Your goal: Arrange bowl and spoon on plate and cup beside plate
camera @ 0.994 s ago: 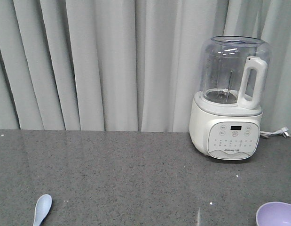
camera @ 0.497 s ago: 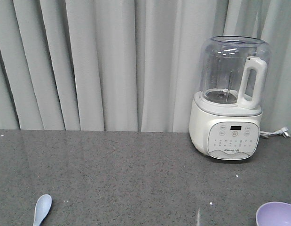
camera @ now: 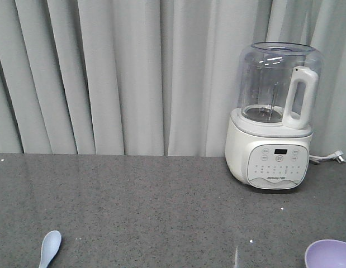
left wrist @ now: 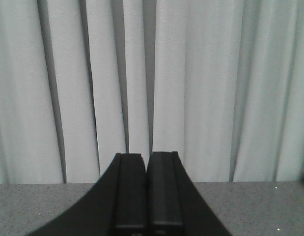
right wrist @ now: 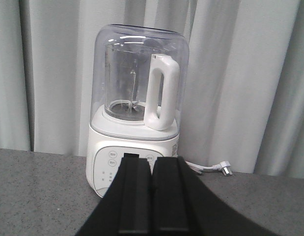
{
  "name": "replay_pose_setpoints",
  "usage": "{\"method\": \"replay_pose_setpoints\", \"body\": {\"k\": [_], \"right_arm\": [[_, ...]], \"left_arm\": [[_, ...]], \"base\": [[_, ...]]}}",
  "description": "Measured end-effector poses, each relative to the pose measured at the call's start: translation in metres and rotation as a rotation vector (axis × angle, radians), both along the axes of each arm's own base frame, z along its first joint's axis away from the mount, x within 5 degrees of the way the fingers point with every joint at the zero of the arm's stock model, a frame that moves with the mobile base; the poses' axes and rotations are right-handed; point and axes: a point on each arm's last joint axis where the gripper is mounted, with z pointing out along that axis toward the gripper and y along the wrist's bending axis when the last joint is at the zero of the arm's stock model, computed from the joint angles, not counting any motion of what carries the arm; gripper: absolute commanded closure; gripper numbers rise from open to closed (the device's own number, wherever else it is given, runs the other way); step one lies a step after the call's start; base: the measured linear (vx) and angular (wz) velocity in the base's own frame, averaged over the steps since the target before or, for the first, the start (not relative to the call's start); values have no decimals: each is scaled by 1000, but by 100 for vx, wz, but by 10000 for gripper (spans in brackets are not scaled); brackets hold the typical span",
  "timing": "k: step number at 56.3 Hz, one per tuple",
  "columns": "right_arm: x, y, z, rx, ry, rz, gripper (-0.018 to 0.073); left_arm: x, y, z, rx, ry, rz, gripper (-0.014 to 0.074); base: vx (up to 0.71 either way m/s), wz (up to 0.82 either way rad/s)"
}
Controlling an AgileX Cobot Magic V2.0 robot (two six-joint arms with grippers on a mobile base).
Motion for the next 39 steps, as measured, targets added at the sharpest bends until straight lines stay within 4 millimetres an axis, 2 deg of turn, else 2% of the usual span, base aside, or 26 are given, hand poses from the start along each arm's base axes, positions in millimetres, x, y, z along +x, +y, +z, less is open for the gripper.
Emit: {"method": "replay_pose_setpoints", "body": {"k": [11,15,18,23,31,39], "right_arm": [[0,1,0,0,-4,6,79],[0,1,0,0,-5,7,-43],[0,1,1,0,-8,7,-108],[0,1,1,0,-14,9,-155],[0,1,2,-1,-17,10,-141],[0,1,2,-1,-18,10,-104]], "left_arm": [[0,0,0,0,1,0,135],[0,0,0,0,1,0,55],[0,0,0,0,1,0,27],[0,0,0,-19,2,-1,20],[0,-1,-1,-63,16,-6,20],[5,-5,0,-34,190,9,20]], "base": [[0,0],[0,0],[0,0],[0,0],[0,0],[0,0]]}}
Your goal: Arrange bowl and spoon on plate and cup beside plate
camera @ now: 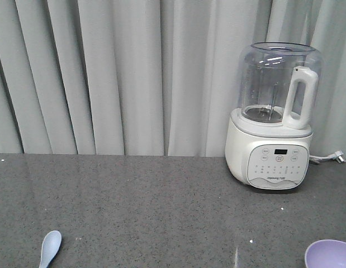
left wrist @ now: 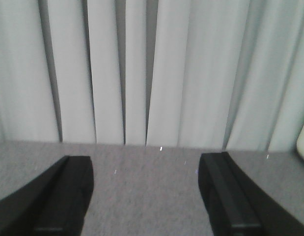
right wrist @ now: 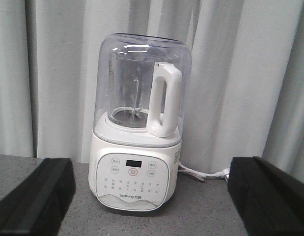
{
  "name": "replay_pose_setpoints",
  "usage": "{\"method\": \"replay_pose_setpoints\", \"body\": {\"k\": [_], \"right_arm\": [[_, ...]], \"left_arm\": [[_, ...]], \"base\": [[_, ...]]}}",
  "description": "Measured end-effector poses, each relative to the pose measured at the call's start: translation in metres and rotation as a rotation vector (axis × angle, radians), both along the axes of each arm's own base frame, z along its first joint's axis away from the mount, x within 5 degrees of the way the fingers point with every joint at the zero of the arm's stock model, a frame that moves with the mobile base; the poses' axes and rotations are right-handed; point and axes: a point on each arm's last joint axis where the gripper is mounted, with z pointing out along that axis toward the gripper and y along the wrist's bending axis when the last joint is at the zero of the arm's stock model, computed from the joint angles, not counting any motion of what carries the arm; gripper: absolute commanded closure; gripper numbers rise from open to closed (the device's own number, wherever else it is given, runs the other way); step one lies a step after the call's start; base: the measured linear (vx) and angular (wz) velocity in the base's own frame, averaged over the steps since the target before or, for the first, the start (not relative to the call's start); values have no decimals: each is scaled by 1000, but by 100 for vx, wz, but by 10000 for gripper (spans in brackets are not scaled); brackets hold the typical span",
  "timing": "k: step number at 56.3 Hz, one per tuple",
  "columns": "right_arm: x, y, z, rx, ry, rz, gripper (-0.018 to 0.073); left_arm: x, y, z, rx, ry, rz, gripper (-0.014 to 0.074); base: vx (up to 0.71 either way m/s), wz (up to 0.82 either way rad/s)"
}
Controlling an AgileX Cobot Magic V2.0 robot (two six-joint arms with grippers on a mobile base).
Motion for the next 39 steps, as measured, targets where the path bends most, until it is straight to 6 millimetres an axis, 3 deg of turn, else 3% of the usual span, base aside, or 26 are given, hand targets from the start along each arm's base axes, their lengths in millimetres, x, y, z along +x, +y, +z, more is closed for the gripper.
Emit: {"method": "replay_pose_setpoints", "body": {"k": [9,18,25,33,39], "right_arm": [[0,0,1,0,-6,2,-64],[0,0,1,0,-7,2,-29],[0,0,1,0,-7,2,-25],[0,0,1,0,-7,2,-25],[0,0,0,0,-1,0,-25]], "left_arm": [[26,-15,-6,99,279,-25,21],[68,-43,-57,170,580,-79,21],[93,-53,-97,181,795,-70,21],[117,-61,-130,207,952,-58,21],[129,-65,-143,213,1004,-49,21]], "base": [[0,0],[0,0],[0,0],[0,0],[0,0]]}}
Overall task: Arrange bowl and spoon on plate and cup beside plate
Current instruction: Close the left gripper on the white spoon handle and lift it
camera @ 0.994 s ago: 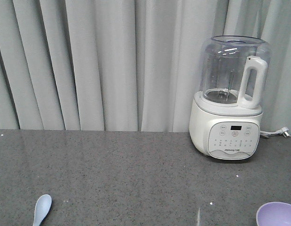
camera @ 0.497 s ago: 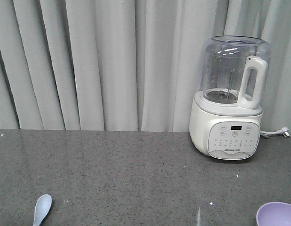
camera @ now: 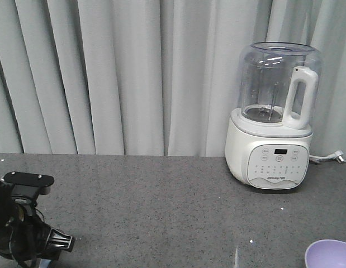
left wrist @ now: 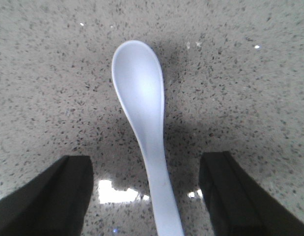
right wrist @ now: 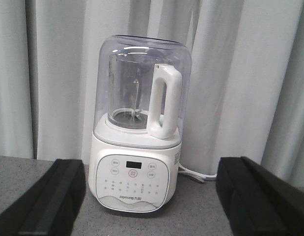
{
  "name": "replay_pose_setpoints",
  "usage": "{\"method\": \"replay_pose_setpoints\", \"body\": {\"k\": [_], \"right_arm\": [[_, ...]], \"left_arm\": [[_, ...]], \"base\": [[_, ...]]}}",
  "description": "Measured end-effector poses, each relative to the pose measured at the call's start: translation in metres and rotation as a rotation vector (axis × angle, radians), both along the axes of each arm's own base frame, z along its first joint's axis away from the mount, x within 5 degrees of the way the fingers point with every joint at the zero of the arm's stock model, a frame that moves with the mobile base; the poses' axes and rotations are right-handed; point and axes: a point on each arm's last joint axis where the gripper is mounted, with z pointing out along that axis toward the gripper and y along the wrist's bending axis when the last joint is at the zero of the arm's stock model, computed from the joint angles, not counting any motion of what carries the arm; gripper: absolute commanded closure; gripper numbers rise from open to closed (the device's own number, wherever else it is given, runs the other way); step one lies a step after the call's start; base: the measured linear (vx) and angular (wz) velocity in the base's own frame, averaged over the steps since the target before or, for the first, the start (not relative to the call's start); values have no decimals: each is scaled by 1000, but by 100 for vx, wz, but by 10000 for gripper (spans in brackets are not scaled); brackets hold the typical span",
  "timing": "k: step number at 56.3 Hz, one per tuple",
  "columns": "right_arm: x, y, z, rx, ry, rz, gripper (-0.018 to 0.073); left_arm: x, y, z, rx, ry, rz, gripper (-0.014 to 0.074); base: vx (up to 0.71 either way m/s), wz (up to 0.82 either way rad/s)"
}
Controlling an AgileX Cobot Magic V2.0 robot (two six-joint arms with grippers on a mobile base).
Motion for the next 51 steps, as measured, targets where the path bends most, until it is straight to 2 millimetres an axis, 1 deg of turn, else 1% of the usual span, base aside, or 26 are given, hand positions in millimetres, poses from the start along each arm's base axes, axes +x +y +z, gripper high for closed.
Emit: {"method": "replay_pose_setpoints", "body": {"k": [5,15,20,22,27,29,31,35,36,46,48,51], "right_arm": [[0,0,-1,0,8,-2,-25],[0,0,-1,0,12,-3,-25],[0,0,-1,0,12,-3,-25],[0,0,-1,0,12,-3,-25],[0,0,-1,0,12,-3,-25],[0,0,-1,0,12,-3,-25],[0,0,-1,0,12,-3,-25],[0,0,-1,0,12,-3,-25],[0,0,-1,0,12,-3,-25],[0,0,-1,0,15,-4,-25],[0,-1,-2,1,23,-7,-25],[0,-1,-5,10,57,-17,-19]], "left_arm": [[6,-2,-11,1,39,27,21],[12,-8,-39,-26,148,64,22],[15,-11,-43,-52,163,78,55],[15,-12,-44,-59,163,81,87],[17,-13,-43,-63,164,83,232],[17,-13,-44,-63,164,82,308],[17,-13,-44,-62,166,83,412],[17,-13,-44,-60,168,83,585],[17,-12,-44,-59,168,82,606],[14,-12,-39,-49,166,55,604],[11,-12,-36,-49,162,43,604],[6,-11,-24,-56,126,21,604]], "base": [[0,0],[0,0],[0,0],[0,0],[0,0],[0,0],[0,0],[0,0],[0,0],[0,0],[0,0],[0,0]]}}
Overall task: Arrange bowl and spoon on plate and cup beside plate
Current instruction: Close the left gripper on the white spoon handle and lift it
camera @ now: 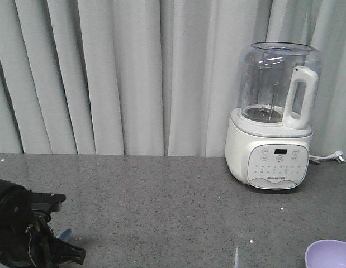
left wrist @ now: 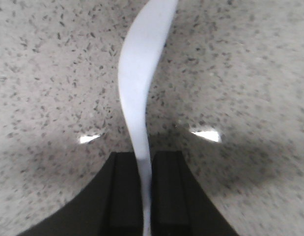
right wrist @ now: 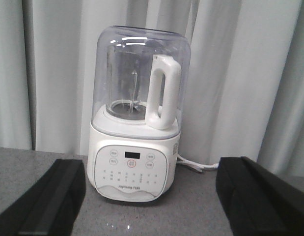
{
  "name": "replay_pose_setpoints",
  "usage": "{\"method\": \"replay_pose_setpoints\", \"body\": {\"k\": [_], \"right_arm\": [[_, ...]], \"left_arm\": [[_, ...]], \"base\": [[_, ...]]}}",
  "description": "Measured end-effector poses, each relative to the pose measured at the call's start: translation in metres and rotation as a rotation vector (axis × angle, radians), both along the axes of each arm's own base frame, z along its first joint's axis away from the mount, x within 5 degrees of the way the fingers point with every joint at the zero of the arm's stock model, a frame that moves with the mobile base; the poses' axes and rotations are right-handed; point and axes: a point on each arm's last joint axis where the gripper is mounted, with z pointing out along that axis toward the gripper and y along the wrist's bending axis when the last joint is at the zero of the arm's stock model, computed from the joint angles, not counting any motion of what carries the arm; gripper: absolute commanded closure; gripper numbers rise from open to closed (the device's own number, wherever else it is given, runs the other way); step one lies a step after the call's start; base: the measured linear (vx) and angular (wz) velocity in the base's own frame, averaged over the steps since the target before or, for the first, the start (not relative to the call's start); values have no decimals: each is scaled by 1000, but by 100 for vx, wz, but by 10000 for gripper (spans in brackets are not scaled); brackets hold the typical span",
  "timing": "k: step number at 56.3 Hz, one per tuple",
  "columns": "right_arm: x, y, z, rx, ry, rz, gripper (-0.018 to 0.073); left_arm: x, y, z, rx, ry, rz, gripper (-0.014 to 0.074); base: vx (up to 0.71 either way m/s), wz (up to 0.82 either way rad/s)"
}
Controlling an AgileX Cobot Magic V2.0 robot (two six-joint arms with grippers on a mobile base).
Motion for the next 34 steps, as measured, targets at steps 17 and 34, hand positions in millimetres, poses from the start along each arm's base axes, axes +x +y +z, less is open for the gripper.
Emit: {"method": "replay_pose_setpoints", "body": {"k": [17,34], "right_arm": [[21,-13,-30,129,541,-206,13],[80,-11,-98,169,945,-264,13]], "left_arm": [[-63,17,127,-121,-483,-93,603],[-124,37,181,-145,-706,-137,603]], "base": [[0,0],[0,0]]}}
